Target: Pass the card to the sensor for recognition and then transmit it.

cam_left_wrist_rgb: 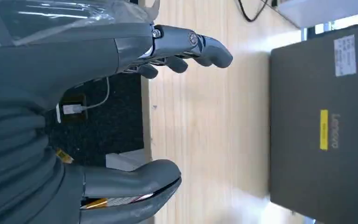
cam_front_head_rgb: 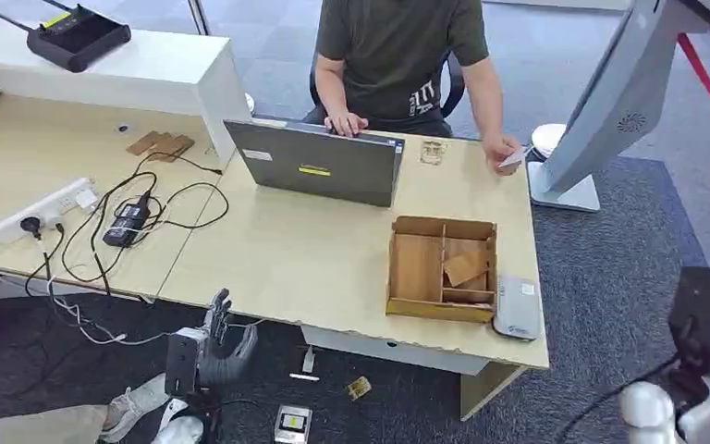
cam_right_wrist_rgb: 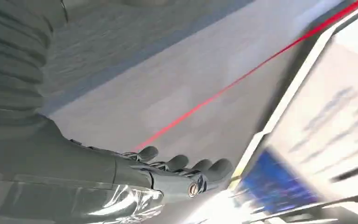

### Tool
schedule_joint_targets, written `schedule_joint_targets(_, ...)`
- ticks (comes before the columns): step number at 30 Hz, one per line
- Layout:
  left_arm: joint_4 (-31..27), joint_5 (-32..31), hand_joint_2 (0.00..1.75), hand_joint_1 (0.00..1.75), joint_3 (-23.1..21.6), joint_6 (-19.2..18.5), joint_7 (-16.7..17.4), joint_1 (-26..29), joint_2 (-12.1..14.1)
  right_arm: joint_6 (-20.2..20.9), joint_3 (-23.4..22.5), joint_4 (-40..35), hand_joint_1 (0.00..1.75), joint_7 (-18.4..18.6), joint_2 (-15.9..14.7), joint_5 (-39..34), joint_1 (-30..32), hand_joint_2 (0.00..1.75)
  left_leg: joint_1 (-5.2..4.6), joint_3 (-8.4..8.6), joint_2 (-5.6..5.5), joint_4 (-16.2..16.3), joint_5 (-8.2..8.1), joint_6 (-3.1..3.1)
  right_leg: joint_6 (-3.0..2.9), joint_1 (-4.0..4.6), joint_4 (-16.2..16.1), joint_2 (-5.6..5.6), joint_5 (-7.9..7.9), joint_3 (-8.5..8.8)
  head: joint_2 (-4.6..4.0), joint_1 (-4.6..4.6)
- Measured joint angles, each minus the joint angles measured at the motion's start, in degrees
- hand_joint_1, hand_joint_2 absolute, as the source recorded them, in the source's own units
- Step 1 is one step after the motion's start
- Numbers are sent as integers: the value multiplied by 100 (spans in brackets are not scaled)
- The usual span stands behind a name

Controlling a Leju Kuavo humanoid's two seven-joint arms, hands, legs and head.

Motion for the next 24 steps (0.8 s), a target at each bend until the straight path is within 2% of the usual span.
schedule_joint_targets(1,22,-29,175,0,-53,-24,31,-26,-7,198,539,-68,0,227,-26,121,-208,175,8,-5,-5,0,3,-5,-5,1,0,-1,3,-9,0,-2)
schedule_joint_targets(4,81,-83,175,0,-214,-61,63,-119,-68,728,1742,-105,0,678,-79,182,-605,175,19,-11,-24,1,6,-10,-6,17,0,-18,2,-11,0,0)
schedule_joint_targets(7,123,-131,175,0,-346,-26,101,-165,-101,1005,2633,-83,0,860,-133,171,-855,175,27,-20,-24,0,4,-12,-8,21,1,-19,0,-24,0,0)
schedule_joint_targets(11,151,-157,175,0,-479,79,114,-182,-116,1288,3577,2,0,1020,-223,326,-1053,175,28,-27,-20,0,-2,-14,-13,25,-1,-19,-5,-34,0,0)
schedule_joint_targets(16,157,-131,175,0,-573,181,149,-170,-116,1688,4219,94,0,1055,-293,801,-1147,175,28,-39,-18,0,-3,-12,-13,24,-4,-19,-5,-45,0,0)
schedule_joint_targets(24,155,-122,175,0,-663,219,151,-164,-103,1793,4721,190,0,1072,-404,993,-1208,175,27,-40,-13,1,-4,-12,-13,24,-7,-18,-5,-47,0,0)
